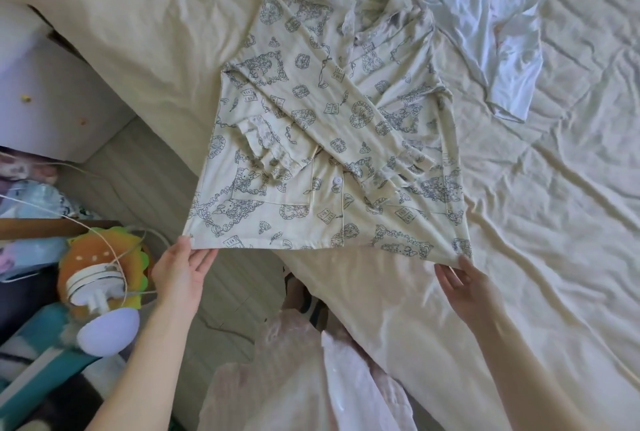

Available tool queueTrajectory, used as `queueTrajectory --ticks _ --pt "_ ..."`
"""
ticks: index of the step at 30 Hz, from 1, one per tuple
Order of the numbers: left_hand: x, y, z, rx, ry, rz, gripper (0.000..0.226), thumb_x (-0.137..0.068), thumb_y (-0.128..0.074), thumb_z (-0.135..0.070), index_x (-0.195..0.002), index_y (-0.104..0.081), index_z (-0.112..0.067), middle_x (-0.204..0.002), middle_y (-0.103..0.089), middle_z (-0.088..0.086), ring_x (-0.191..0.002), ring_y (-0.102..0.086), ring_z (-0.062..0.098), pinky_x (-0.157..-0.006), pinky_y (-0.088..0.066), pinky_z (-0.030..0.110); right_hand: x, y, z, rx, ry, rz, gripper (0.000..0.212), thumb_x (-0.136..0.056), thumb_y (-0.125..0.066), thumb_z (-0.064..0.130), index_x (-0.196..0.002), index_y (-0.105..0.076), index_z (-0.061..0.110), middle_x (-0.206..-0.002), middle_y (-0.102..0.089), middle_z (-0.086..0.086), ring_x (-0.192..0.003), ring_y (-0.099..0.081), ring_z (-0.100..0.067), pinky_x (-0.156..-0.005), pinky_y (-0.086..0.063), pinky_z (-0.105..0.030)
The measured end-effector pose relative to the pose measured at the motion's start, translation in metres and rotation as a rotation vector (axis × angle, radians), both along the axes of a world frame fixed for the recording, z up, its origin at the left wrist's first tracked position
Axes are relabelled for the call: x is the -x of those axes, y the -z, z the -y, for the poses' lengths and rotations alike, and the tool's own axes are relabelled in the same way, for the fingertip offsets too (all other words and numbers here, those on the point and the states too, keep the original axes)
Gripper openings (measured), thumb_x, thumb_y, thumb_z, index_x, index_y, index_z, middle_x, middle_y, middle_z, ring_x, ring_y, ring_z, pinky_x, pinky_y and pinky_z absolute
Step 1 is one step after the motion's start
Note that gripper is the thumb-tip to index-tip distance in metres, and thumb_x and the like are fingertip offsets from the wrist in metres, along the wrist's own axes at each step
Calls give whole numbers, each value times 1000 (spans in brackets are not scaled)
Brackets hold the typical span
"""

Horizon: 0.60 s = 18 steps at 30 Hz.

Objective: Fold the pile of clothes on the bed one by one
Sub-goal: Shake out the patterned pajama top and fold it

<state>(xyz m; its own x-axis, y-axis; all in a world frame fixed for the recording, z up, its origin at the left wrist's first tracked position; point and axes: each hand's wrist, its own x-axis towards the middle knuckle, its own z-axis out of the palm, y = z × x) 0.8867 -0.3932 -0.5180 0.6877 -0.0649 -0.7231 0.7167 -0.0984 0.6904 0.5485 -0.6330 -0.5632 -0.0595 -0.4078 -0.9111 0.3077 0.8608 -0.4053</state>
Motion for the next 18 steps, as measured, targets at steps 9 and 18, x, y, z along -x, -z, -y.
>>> queueTrajectory --ticks 9,18 --pt "36 -57 -33 -82 5 -13 19 -102 -38 -18 -96 -54 -10 -104 -62 8 -89 -62 19 -93 -46 42 34 -64 -33 -13 -19 -101 12 -98 -46 9 -89 -53 4 -88 -58 -11 -81 -62 -24 -65 -60 -33" --pt "50 -74 -15 -9 -16 -80 28 -103 -38 -19 -118 -46 2 -112 -59 18 -89 -64 24 -89 -51 40 33 -75 -30 117 -122 -80 11 -97 -46 9 -92 -55 6 -89 -59 -18 -73 -68 -25 -55 -58 -26"
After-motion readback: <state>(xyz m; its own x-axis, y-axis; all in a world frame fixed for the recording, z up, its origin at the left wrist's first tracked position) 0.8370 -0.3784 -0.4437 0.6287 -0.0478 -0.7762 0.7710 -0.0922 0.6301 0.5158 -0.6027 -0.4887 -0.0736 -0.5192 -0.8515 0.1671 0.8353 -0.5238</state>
